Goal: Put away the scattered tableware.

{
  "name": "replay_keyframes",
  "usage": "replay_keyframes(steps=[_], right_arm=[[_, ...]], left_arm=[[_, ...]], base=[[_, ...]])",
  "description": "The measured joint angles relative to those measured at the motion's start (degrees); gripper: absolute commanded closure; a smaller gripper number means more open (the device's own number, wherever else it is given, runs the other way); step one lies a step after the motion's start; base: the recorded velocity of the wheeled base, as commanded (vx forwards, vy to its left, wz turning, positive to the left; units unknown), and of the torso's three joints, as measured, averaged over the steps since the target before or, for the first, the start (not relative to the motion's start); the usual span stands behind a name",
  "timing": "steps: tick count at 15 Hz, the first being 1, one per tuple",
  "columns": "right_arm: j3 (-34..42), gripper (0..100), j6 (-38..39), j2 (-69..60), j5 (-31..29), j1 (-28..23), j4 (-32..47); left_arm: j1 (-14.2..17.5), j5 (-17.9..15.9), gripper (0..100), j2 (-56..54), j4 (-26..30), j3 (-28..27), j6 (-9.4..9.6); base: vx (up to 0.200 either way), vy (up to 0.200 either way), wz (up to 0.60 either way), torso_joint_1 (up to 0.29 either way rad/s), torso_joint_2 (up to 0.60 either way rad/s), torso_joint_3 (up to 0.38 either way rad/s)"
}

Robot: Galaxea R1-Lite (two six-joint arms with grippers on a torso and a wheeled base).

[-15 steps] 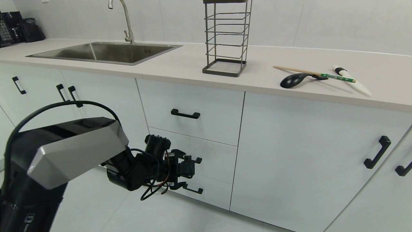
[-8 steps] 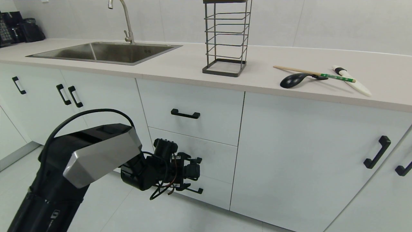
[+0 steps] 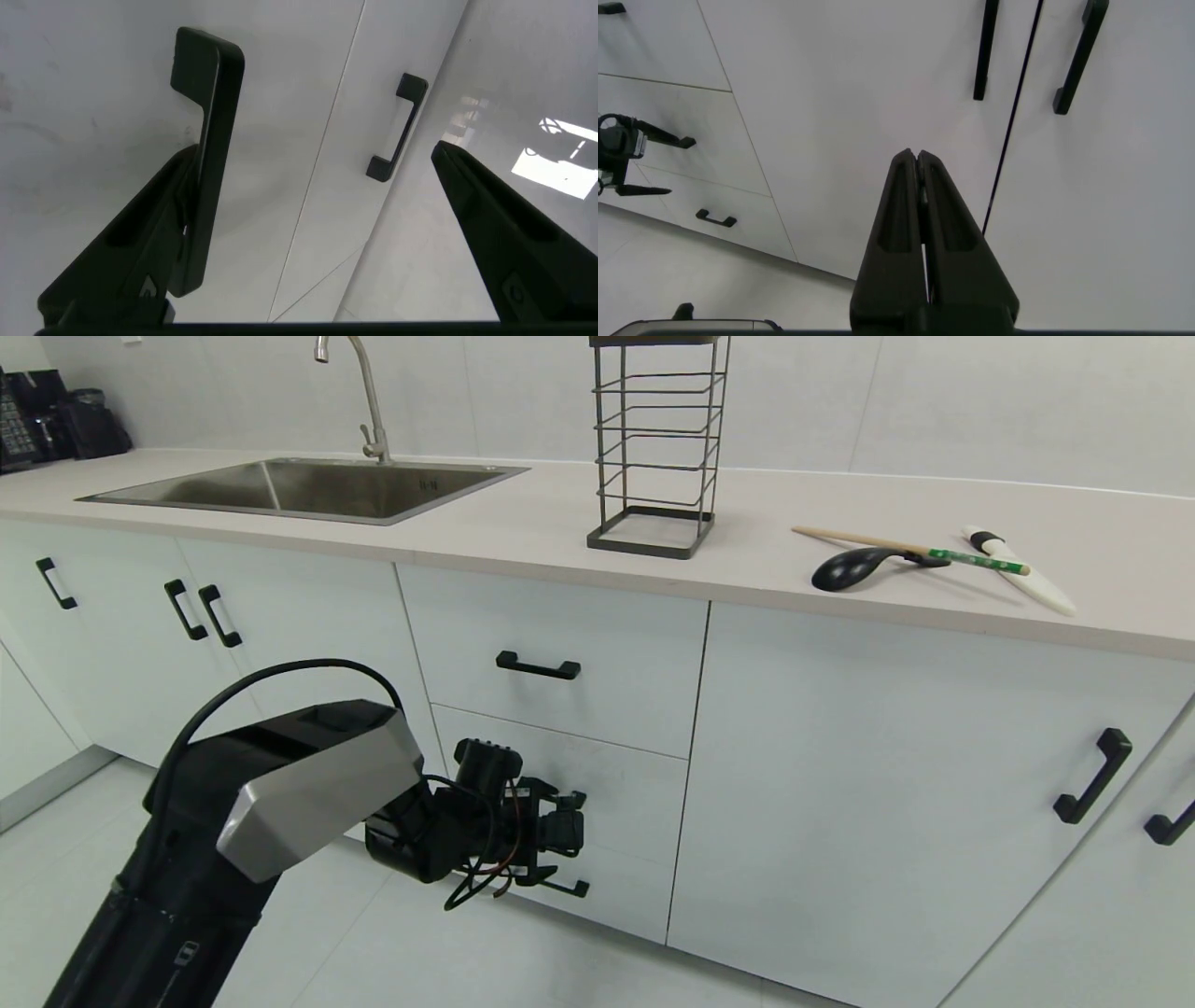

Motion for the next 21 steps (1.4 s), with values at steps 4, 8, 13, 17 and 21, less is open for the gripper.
replay_keyframes(steps=[4,8,13,17,21], right_arm=[[0.0,100,0.0,0.0,0.0,0.0,0.0],[0.0,100,0.0,0.0,0.0,0.0,0.0],[0.0,100,0.0,0.0,0.0,0.0,0.0],[0.0,100,0.0,0.0,0.0,0.0,0.0],[0.0,100,0.0,0.0,0.0,0.0,0.0]], left_arm=[[-0.4,0.3,0,-1.5,1.4,2.5,1.07],[-0.2,0.2,0,-5.1,2.5,8.7,0.99],[-0.3,0.5,0,-12.9,2.0,17.1,0.68],[-1.5,0.5,0,-20.5,1.8,23.8,0.55],[-5.0,-0.2,0,-32.8,2.4,29.7,-4.6]], base=[[0.0,0.0,0.0,0.0,0.0,0.0],[0.0,0.0,0.0,0.0,0.0,0.0],[0.0,0.0,0.0,0.0,0.0,0.0],[0.0,0.0,0.0,0.0,0.0,0.0],[0.0,0.0,0.0,0.0,0.0,0.0]])
